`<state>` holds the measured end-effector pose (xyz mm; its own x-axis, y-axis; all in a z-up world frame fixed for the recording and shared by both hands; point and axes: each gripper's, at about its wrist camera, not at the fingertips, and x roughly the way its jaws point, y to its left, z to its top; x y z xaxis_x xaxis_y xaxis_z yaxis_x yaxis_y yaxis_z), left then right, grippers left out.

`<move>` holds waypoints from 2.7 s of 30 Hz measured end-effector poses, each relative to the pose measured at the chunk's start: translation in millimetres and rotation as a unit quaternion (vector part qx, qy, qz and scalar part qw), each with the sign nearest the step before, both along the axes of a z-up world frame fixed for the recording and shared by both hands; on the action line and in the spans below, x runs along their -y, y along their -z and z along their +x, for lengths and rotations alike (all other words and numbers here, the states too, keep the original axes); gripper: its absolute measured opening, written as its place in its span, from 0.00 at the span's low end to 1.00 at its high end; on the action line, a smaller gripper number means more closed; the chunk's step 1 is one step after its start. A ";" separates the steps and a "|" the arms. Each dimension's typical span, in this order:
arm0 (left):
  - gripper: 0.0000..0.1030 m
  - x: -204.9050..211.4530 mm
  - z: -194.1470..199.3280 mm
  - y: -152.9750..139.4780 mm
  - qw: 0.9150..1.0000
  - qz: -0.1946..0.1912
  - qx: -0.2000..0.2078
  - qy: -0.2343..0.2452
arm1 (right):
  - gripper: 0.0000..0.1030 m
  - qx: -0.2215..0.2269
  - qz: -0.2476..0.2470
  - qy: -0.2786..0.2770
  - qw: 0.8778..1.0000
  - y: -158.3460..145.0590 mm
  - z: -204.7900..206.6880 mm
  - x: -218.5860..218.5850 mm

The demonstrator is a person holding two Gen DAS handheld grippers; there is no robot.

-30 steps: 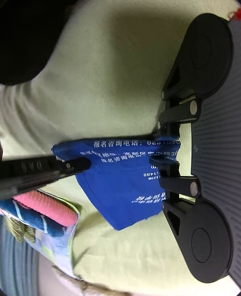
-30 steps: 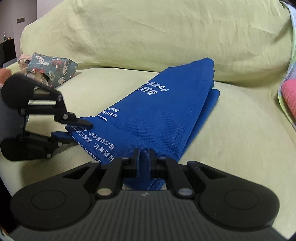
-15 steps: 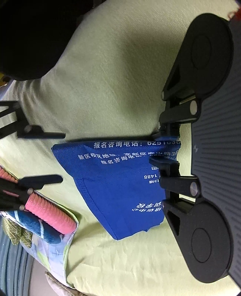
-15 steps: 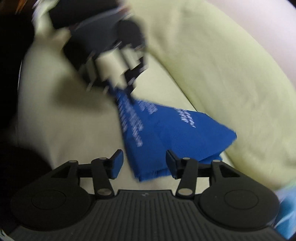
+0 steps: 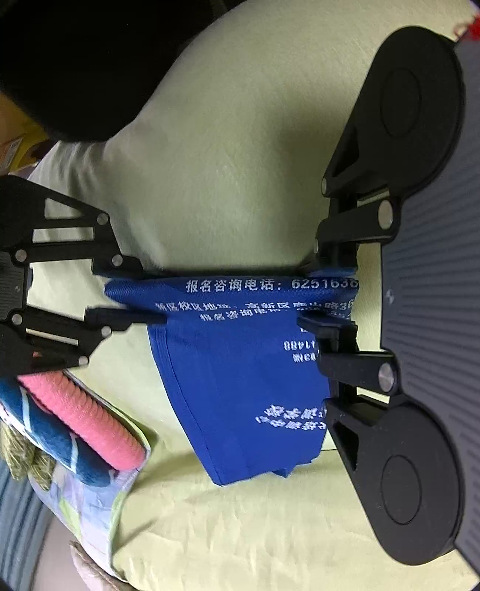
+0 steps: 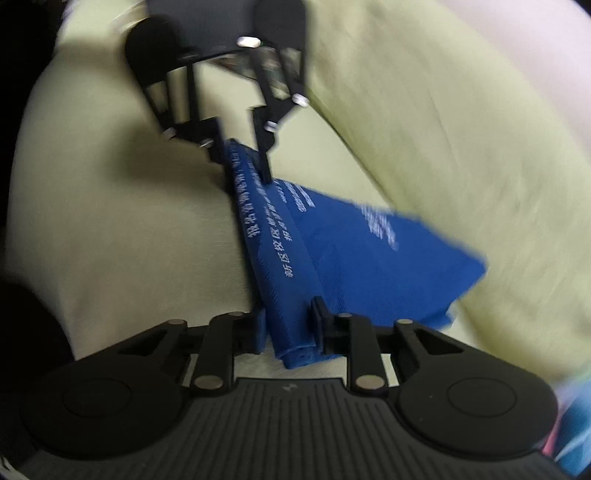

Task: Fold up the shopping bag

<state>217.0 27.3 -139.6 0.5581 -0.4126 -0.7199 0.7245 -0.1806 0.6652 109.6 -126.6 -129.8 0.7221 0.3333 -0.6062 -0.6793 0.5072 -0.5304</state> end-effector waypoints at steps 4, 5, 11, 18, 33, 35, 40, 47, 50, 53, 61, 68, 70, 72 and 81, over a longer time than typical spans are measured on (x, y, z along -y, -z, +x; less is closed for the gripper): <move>0.19 4.7 12.7 -13.2 0.999 -0.003 -0.028 -0.020 | 0.20 -0.131 0.094 0.061 0.985 -24.2 32.8 17.2; 0.18 5.4 16.1 -15.9 0.999 -0.005 -0.036 -0.023 | 0.20 -0.164 0.118 0.074 0.977 -29.0 42.4 23.7; 0.17 7.2 42.7 -34.2 0.993 -0.022 -0.102 -0.046 | 0.20 -0.332 0.238 0.118 0.905 -31.4 94.2 63.9; 0.17 12.7 83.8 -49.5 0.982 -0.035 -0.175 -0.066 | 0.18 -0.455 0.340 0.173 0.805 -16.4 139.9 95.0; 0.30 11.9 109.9 -45.2 0.976 -0.074 -0.169 -0.112 | 0.17 -0.439 0.395 0.275 0.759 -2.8 148.8 105.2; 0.30 8.1 105.3 -50.0 0.978 -0.078 -0.153 -0.120 | 0.17 -0.434 0.391 0.277 0.763 -3.1 146.9 105.2; 0.18 4.5 82.0 -67.2 0.986 -0.087 -0.089 -0.114 | 0.17 -0.420 0.373 0.279 0.779 -8.6 146.9 108.2; 0.18 32.3 78.2 -55.8 0.984 -0.087 -0.089 -0.129 | 0.16 -0.407 0.351 0.280 0.796 -14.8 147.7 106.5; 0.09 41.3 84.6 -35.0 0.980 -0.081 -0.102 -0.152 | 0.16 -0.404 0.357 0.285 0.793 -13.3 148.7 105.6; 0.00 44.8 86.0 -28.1 0.975 -0.089 -0.109 -0.170 | 0.16 -0.386 0.376 0.295 0.789 -10.9 146.1 106.0; 0.00 49.1 83.5 -28.0 0.974 -0.093 -0.101 -0.178 | 0.40 -0.195 0.395 0.409 0.799 -21.9 77.8 100.2; 0.00 48.5 81.2 -25.7 0.977 -0.090 -0.093 -0.170 | 0.12 -0.070 0.242 0.315 0.915 -39.3 69.6 36.4; 0.00 47.9 81.1 -24.1 0.977 -0.094 -0.091 -0.171 | 0.11 -0.086 0.224 0.310 0.920 -26.2 75.4 35.8; 0.00 47.0 84.1 -23.6 0.974 -0.103 -0.098 -0.176 | 0.11 -0.087 0.214 0.307 0.923 -16.7 77.6 34.2; 0.00 46.4 92.1 -29.0 0.959 -0.128 -0.127 -0.217 | 0.11 -0.115 0.232 0.324 0.910 -19.3 90.5 44.5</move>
<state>309.1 -19.1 -110.6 0.5372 -0.3631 -0.7613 0.8392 0.3210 0.4391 200.2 -171.2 -110.5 0.7302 0.1415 -0.6685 -0.2248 0.9736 -0.0395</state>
